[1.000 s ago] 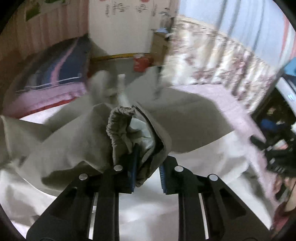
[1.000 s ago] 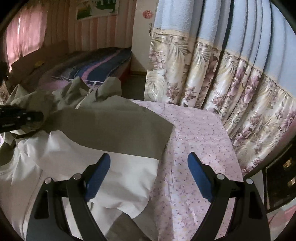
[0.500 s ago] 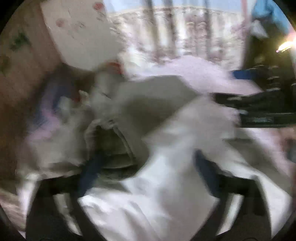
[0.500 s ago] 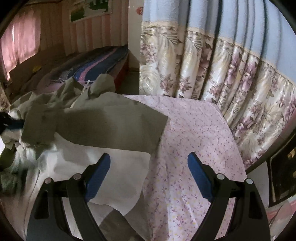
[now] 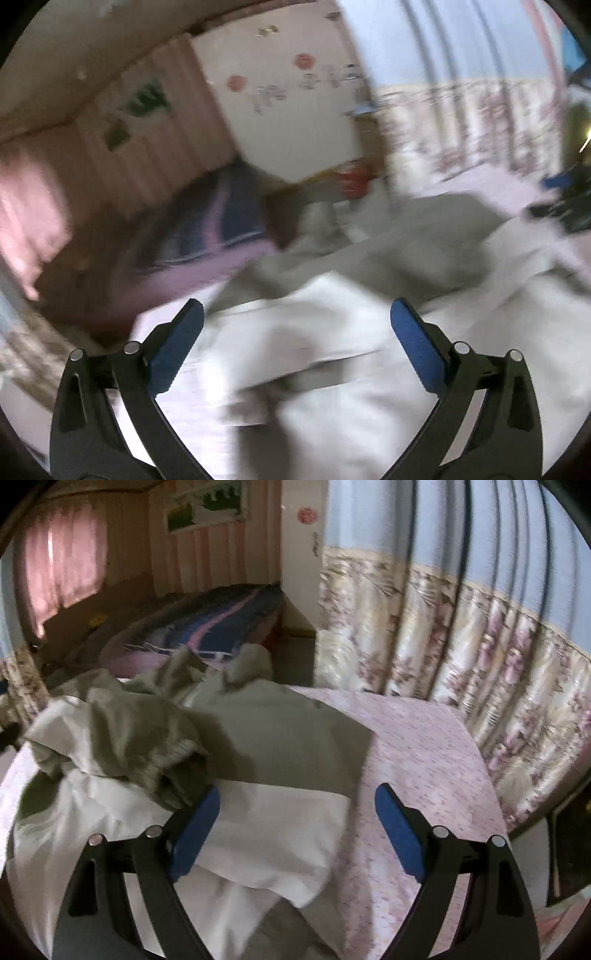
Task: Fold large clothes
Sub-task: 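Open the left gripper to release the sleeve onto the jacket, then grasp the other khaki sleeve cuff with the right gripper and lift it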
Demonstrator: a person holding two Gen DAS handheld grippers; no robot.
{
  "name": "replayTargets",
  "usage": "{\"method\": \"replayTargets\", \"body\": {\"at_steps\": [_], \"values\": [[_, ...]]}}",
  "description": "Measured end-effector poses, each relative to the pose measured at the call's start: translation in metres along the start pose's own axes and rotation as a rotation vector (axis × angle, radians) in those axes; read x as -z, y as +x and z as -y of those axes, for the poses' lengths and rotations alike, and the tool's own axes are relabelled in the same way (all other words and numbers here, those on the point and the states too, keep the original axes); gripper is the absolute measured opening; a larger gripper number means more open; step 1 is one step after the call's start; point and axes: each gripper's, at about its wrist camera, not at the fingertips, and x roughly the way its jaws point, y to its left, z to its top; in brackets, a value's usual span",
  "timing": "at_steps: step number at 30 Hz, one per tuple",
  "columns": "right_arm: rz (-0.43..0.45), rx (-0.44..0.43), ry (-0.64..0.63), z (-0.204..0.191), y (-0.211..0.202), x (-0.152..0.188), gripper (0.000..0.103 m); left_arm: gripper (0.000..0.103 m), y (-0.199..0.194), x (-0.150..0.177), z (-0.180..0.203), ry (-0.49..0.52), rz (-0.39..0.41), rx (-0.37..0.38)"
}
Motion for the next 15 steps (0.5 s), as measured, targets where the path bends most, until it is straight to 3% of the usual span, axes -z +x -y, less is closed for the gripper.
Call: {"method": "replayTargets", "body": {"at_steps": [2,5,9,11,12,13,15], "values": [[-0.011,-0.044,-0.020,-0.016,0.005,-0.003,0.086,0.100,0.018,0.011,-0.024,-0.030,-0.028,-0.042],[-0.023,-0.094,-0.059,-0.040,0.016,-0.005,0.086,0.100,0.051,0.028,-0.065,-0.131,-0.087,0.048],[-0.067,-0.150,-0.113,-0.071,0.032,-0.004,0.085,0.100,0.077,0.041,-0.078,-0.165,-0.099,0.066],[-0.083,-0.139,-0.143,-0.082,0.043,-0.004,0.074,0.100,0.083,0.045,-0.081,-0.172,-0.094,0.089],[-0.099,-0.137,-0.150,-0.086,0.050,-0.004,0.051,0.100,0.088,0.047,-0.079,-0.174,-0.096,0.088],[-0.129,-0.150,-0.146,-0.089,0.060,-0.003,0.035,0.100,0.091,0.047,-0.078,-0.175,-0.104,0.083],[-0.147,-0.162,-0.145,-0.093,0.070,-0.001,0.022,0.100,0.095,0.047,-0.074,-0.192,-0.110,0.088]]}}
